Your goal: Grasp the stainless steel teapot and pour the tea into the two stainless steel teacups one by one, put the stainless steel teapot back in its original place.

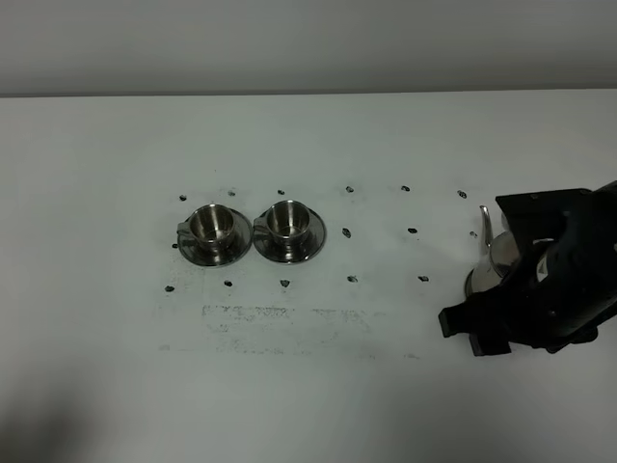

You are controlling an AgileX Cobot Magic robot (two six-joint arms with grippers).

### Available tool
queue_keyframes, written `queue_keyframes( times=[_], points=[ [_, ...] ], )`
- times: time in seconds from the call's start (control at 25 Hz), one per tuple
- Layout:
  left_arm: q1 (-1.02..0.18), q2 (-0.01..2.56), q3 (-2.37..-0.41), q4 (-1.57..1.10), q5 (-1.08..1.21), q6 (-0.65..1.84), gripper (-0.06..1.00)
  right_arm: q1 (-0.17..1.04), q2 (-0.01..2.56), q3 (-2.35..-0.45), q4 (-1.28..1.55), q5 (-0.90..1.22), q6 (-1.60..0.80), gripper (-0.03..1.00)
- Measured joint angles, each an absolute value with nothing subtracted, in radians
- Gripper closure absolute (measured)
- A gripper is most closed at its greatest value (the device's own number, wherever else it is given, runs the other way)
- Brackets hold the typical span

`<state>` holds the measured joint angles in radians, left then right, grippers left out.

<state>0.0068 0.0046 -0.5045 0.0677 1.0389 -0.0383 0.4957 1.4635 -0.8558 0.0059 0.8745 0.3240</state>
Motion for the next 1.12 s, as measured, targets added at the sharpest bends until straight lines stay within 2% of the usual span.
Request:
queue_keyframes(
  times=[0.16, 0.32, 0.72, 0.92, 1.12],
  points=[
    [0.007, 0.005, -0.505, 0.068, 1.039, -0.038, 0.29, 0.496, 1.412, -0.918, -0.139, 0.964, 0.309, 0.41],
    [0.007, 0.005, -0.505, 0.068, 1.039, -0.038, 0.29, 0.477, 1.411, -0.934, -0.239, 0.969, 0.264, 0.41],
    [0.007, 0.005, -0.505, 0.068, 1.039, -0.038, 0.29, 0.349, 1.516, -0.934, -0.177, 0.893, 0.04, 0.41],
    [0.007, 0.005, -0.505, 0.068, 1.039, -0.038, 0.29, 0.33, 1.532, -0.934, -0.131, 0.872, -0.092, 0.41],
    [0.007, 0.005, -0.505, 0.068, 1.039, -0.038, 0.29, 0.317, 1.538, -0.935, -0.105, 0.843, -0.121, 0.41]
  ],
)
